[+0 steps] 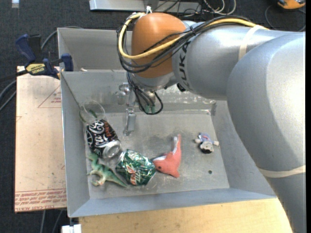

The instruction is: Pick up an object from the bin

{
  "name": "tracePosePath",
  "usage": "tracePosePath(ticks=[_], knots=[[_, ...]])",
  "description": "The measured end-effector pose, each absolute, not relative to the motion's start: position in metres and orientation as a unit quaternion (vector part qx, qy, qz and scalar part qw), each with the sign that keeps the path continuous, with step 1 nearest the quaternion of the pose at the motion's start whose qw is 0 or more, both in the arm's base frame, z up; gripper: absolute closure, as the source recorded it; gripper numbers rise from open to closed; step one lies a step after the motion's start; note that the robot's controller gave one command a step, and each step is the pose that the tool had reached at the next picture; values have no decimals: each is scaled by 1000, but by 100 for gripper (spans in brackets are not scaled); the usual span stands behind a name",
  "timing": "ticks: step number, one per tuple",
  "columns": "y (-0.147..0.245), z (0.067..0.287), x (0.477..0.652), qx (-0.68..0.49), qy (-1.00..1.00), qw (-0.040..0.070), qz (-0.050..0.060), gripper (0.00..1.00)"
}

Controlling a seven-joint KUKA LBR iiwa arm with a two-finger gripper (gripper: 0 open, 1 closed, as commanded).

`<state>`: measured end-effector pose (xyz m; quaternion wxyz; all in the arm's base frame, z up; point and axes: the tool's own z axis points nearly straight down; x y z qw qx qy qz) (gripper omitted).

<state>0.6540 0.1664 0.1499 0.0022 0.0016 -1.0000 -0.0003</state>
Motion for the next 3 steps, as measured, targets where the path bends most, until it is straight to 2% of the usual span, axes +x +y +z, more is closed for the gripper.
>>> tracePosePath(ticks=[1,2,3], knots=[[165,155,655,0,-1000,-1,-1,0],[187,74,630,71,-997,1,-1,0],[198,71,641,150,-989,-3,-1,0]])
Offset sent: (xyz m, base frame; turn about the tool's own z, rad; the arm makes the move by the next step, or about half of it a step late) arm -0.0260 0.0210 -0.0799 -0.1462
